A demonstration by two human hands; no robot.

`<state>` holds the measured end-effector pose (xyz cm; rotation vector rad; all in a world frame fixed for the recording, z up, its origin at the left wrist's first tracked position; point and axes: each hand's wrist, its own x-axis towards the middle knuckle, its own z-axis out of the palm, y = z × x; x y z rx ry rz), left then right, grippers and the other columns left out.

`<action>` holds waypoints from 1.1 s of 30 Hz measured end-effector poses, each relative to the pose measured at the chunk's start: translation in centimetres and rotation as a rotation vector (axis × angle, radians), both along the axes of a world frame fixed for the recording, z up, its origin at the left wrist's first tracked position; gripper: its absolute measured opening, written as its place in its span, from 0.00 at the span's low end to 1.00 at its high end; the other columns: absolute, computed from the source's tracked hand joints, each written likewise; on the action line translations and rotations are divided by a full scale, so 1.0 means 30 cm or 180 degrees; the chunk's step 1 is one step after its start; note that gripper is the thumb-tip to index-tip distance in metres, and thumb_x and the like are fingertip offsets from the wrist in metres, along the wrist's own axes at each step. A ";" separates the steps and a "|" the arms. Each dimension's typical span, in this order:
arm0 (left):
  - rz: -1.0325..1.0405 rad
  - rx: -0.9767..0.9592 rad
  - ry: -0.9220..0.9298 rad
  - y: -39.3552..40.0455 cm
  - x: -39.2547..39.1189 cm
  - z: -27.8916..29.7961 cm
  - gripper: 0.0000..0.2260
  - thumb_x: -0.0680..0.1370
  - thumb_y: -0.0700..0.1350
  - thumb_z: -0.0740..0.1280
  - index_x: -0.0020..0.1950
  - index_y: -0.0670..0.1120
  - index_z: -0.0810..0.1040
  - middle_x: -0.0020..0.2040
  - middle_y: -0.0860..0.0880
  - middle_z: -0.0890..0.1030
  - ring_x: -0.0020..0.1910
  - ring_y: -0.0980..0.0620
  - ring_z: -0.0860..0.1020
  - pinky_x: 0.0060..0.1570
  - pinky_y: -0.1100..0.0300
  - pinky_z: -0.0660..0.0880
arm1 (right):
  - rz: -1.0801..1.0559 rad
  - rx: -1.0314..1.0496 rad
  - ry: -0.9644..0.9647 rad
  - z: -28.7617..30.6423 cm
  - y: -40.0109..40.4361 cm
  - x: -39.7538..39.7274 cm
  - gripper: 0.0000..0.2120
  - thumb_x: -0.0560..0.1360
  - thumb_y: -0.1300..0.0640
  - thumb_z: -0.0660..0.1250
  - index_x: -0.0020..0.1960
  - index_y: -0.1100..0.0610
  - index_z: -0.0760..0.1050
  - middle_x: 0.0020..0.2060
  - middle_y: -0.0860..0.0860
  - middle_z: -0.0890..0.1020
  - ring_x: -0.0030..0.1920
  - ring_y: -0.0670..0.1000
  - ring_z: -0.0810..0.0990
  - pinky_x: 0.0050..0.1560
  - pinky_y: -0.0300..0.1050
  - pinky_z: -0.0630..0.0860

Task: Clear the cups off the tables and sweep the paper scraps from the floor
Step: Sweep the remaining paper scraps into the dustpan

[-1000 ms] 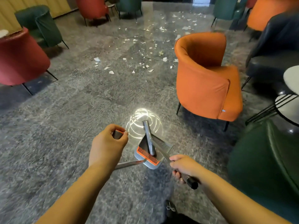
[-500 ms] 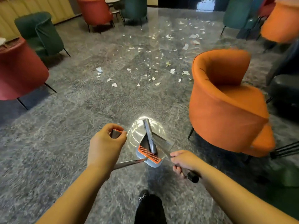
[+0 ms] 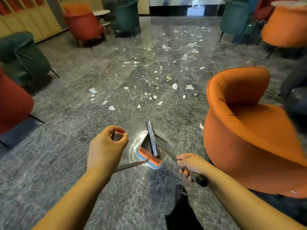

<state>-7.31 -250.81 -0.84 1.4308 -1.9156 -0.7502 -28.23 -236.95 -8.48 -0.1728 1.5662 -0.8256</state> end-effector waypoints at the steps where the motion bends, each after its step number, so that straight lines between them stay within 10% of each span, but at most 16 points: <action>1: 0.0013 -0.0016 -0.0009 -0.059 -0.039 -0.002 0.05 0.72 0.51 0.73 0.39 0.57 0.78 0.33 0.60 0.80 0.36 0.64 0.77 0.33 0.66 0.68 | -0.0015 -0.0007 0.0016 -0.001 -0.058 -0.039 0.10 0.81 0.61 0.57 0.60 0.50 0.69 0.33 0.55 0.71 0.21 0.46 0.67 0.23 0.33 0.63; 14: 0.0352 -0.0005 0.0068 -0.777 -0.509 -0.003 0.06 0.71 0.52 0.73 0.38 0.58 0.77 0.33 0.60 0.79 0.35 0.62 0.77 0.32 0.65 0.67 | 0.0298 0.0076 0.0192 0.087 -0.840 -0.560 0.10 0.82 0.61 0.54 0.47 0.50 0.70 0.31 0.53 0.70 0.20 0.45 0.67 0.26 0.34 0.62; 33: 0.0372 0.0272 0.0052 -1.840 -0.585 -0.066 0.05 0.72 0.52 0.74 0.40 0.58 0.78 0.34 0.63 0.79 0.36 0.66 0.77 0.32 0.66 0.69 | 0.0321 0.0196 0.0187 -0.002 -1.919 -0.644 0.12 0.82 0.60 0.54 0.62 0.50 0.69 0.34 0.55 0.73 0.22 0.45 0.68 0.25 0.34 0.63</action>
